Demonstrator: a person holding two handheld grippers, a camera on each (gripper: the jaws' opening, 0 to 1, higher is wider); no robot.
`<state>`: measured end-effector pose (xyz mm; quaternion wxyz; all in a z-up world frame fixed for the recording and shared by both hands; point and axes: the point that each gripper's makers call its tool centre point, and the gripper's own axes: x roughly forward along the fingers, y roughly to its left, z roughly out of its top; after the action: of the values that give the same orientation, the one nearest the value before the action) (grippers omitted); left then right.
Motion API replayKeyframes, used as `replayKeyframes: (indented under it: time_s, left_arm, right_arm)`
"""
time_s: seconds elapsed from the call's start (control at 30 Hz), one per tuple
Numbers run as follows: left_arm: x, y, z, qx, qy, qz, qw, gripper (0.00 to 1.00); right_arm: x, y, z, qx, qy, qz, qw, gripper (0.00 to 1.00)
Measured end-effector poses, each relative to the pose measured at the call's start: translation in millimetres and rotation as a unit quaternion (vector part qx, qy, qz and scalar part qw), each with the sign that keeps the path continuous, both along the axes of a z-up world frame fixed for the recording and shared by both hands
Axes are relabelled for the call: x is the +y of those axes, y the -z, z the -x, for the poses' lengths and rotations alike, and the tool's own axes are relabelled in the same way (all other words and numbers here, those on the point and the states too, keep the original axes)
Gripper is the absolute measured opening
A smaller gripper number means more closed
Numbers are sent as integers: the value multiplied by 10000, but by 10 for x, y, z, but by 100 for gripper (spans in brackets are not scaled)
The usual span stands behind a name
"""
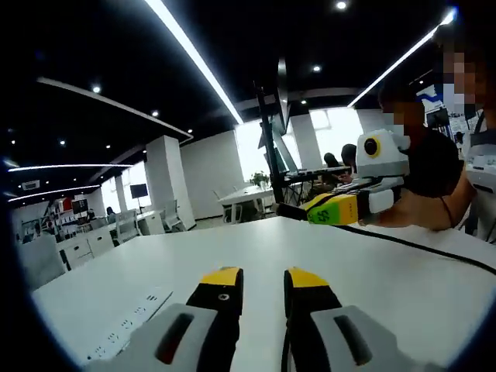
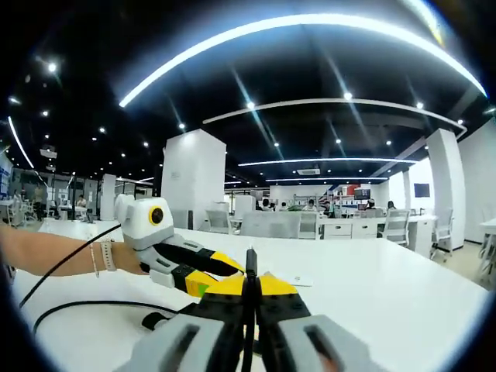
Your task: Find the charging cable on the desk, coil it up and secure with Velcro.
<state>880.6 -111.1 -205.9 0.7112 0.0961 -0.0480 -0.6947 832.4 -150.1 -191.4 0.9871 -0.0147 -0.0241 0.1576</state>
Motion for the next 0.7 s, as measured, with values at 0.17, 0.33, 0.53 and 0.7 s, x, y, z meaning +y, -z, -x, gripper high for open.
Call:
replayKeyframes:
  time_s: [0.17,0.33,0.53,0.7]
  left_arm:
    - [222,-110,1,96,-213,256,9994,23]
    - [566,-148,-3,113,-514,252,9983,23]
    - [995,-127,-197,34,-1800,154,9835,26]
    - [1195,-35,-284,262,-2436,203,9693,31]
  right_arm:
    - [-3,-5,2,-16,-53,-76,10000,5]
    - [46,-65,25,-136,-155,-50,9998,5]
    - [158,-151,58,-363,-398,9,9986,5]
    - [249,-189,56,-472,-637,-79,9968,5]
